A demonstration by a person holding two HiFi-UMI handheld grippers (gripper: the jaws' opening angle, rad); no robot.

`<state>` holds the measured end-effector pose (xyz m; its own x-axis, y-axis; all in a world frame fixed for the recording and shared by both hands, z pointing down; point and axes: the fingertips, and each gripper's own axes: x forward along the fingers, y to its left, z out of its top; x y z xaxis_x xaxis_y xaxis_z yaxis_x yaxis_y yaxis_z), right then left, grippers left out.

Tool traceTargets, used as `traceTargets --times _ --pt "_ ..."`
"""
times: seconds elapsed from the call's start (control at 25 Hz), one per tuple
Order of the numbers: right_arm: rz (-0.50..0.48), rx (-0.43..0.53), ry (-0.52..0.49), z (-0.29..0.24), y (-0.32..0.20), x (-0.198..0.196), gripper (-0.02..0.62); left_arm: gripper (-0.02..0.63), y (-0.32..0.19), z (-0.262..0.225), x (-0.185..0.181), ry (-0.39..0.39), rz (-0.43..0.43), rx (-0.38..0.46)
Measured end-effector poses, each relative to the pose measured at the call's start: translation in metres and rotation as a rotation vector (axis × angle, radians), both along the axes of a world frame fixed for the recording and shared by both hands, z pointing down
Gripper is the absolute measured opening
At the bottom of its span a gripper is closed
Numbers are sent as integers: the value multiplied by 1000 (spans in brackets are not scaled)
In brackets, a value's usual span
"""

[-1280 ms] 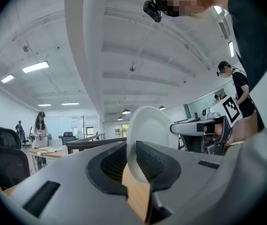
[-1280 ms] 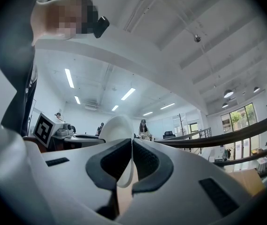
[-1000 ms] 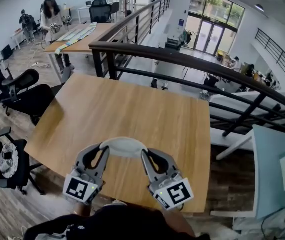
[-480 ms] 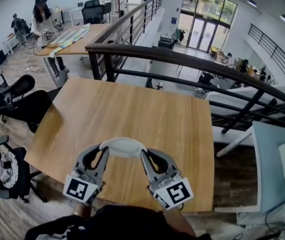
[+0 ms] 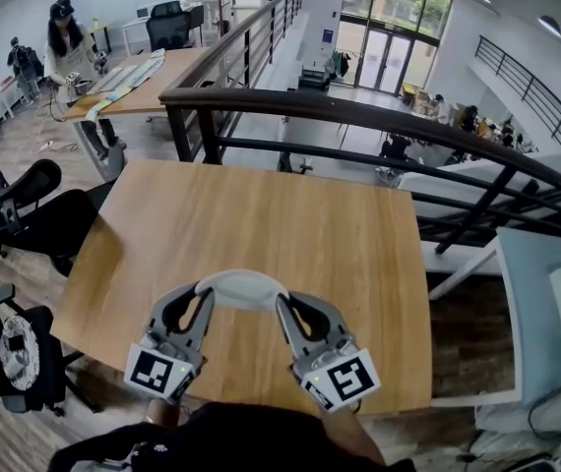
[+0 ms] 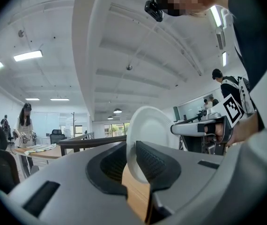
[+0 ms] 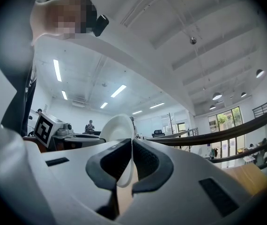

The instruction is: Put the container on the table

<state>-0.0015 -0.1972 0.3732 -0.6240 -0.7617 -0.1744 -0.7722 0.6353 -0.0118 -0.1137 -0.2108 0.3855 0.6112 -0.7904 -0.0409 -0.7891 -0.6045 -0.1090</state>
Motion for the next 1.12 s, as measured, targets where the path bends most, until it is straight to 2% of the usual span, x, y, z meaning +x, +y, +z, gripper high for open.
traceTargets --times 0.44,1.12 --pt "59 -16 9 10 -13 -16 21 51 -19 9 -15 -2 55 -9" --pt "17 -80 83 39 -54 -46 21 51 -55 40 -45 10 16 -76"
